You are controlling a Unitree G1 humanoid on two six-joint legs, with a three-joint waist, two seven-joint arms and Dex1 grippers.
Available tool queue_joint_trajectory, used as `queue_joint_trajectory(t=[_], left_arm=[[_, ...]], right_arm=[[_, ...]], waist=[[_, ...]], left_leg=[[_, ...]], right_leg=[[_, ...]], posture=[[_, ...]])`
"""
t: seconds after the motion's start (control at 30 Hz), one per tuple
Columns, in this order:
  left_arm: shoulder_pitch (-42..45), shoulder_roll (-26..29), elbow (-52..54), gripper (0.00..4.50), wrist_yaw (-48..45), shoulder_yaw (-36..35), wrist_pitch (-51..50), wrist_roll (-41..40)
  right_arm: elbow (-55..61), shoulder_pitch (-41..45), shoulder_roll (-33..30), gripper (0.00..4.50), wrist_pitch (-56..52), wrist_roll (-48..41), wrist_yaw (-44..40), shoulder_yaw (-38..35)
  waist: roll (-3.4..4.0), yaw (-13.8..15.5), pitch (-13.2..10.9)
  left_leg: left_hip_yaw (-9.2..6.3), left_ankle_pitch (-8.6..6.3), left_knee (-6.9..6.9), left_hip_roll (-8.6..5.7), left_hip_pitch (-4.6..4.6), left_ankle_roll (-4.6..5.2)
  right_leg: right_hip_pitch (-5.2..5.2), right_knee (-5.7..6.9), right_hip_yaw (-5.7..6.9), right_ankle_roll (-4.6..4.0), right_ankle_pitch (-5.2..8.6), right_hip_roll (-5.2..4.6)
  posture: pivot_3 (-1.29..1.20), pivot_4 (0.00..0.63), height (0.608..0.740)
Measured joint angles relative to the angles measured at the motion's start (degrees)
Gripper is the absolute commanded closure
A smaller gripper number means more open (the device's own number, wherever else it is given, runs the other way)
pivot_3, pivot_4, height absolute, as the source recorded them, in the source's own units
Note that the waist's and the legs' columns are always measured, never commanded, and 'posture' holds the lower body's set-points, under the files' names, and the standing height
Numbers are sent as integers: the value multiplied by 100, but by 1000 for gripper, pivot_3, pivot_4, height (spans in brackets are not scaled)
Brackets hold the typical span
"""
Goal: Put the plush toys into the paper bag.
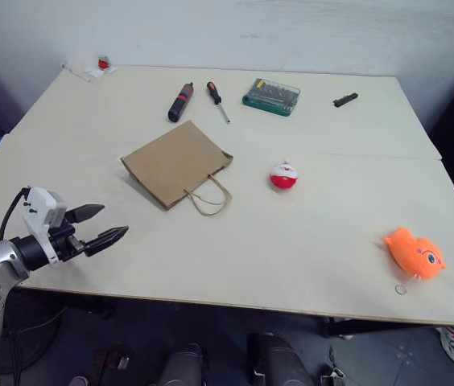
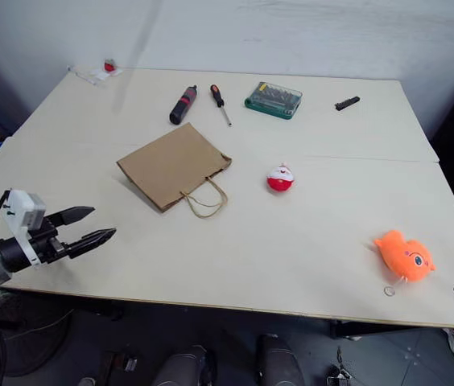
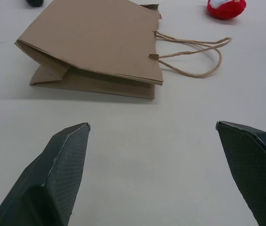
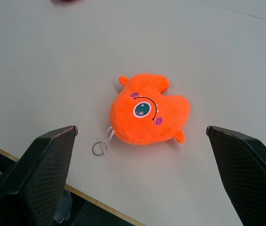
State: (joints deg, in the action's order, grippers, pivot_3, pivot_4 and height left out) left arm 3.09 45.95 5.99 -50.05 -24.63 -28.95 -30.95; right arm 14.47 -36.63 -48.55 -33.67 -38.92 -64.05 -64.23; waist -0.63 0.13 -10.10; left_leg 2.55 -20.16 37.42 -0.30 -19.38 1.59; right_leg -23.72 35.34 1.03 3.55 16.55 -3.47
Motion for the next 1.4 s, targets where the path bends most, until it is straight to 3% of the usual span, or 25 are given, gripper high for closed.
queue_joint_trajectory(t=[0.7,0.87,0.97,1.1,1.4], left_arm=[[284,40,-229,47,-111,383,354,422],[851,165,-177,47,-332,848,445,514],[1461,108,-246,47,-490,1562,865,930],[2405,-238,-856,47,-548,2506,1693,1739],[3774,-1023,-2593,47,-373,3445,3068,2918]], right_arm=[[160,16,239,0,100,44,141,109],[892,203,199,0,-202,-376,261,117],[1567,551,-20,0,-603,-959,534,215],[2453,965,-280,0,-904,-1516,869,909],[3050,2786,-488,0,-889,-1545,1938,3232]], waist=[[3,-4,0],[4,-2,0],[4,1,0],[0,18,-1],[-16,-17,-11]], left_leg=[[0,7,-22,0,3,-11],[0,12,-22,0,5,-16],[0,17,-18,0,4,-20],[-3,23,-20,0,3,-24],[-3,35,19,-2,-23,-41]], right_leg=[[-1,-12,1,0,0,0],[0,-8,2,3,-2,0],[-1,-4,3,5,-3,0],[-3,-2,12,6,-4,3],[-12,10,19,20,-11,5]], posture=[[0,150,740],[0,150,740],[0,150,740],[0,150,740],[0,150,740]])
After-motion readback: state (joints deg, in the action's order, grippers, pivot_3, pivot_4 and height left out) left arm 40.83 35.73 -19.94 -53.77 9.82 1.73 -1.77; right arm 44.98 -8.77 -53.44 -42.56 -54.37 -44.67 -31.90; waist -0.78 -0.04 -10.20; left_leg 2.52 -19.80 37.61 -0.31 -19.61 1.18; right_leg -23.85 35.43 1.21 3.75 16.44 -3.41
